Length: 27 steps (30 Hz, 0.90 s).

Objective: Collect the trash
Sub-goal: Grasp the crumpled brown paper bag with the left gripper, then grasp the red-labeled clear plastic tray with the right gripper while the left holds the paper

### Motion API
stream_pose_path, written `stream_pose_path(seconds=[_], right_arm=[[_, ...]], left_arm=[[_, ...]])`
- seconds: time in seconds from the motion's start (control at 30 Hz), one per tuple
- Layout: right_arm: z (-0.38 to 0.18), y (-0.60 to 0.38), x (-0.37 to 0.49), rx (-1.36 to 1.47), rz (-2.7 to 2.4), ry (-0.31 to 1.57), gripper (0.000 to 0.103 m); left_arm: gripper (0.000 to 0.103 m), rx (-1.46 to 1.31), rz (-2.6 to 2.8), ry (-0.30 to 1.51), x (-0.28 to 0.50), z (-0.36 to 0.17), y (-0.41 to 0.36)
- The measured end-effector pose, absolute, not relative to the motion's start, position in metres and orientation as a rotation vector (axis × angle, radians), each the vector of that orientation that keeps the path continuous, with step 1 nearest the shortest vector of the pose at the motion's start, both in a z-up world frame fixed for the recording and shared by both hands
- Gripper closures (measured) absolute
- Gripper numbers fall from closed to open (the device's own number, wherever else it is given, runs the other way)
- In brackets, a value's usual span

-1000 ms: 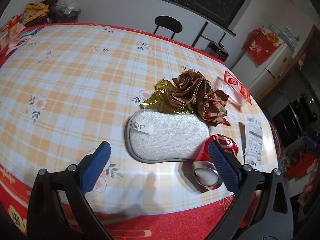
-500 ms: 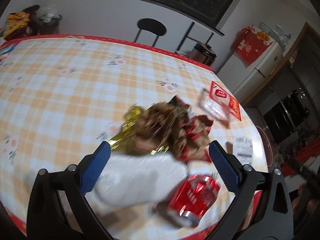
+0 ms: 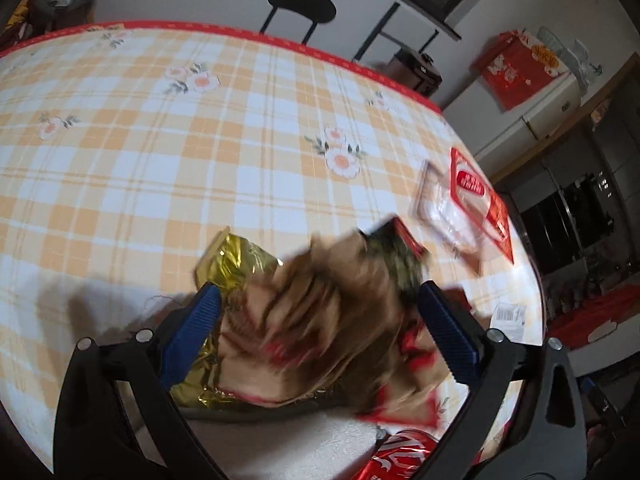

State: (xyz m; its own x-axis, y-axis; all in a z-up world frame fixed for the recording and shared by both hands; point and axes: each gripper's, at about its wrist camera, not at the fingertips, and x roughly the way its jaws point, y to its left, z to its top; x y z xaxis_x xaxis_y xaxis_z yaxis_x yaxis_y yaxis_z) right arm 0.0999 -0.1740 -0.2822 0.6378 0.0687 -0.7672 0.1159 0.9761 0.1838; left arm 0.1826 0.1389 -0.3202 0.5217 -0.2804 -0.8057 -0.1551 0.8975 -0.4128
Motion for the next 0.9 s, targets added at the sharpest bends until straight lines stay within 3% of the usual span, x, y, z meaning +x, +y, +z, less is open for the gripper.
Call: stream_pose_path(seconds=[0.13,0.23,0.3,0.43,0.9], right_arm=[[-0.289,-0.173,0.107,0.217,-0.022,0.888,0.005],[-0.297,-0.172,0.115,0.2,-0.023,0.899,0.005],[-0.303,-0.171,0.12,0.186,-0.02,0.907,0.005],[-0.312,-0.167,0.13,0.163,-0.006,0.926,0.005],[-0.322,-0.138,0.16,0.042,0.103,0.953,0.005]], left_arm=[[0.009,-0.406,-0.084,1.07,0.184,-0.333,0.127],[0.024,-0.398,-0.08,1.059,0.182,-0.333,0.125],[0.04,-0.402,-0.092,1.053,0.181,-0.331,0.125],[0.056,-0.376,-0.12,1.001,0.176,-0.316,0.123],[0.061,-0.442,-0.152,0.79,0.131,-0.246,0.139]])
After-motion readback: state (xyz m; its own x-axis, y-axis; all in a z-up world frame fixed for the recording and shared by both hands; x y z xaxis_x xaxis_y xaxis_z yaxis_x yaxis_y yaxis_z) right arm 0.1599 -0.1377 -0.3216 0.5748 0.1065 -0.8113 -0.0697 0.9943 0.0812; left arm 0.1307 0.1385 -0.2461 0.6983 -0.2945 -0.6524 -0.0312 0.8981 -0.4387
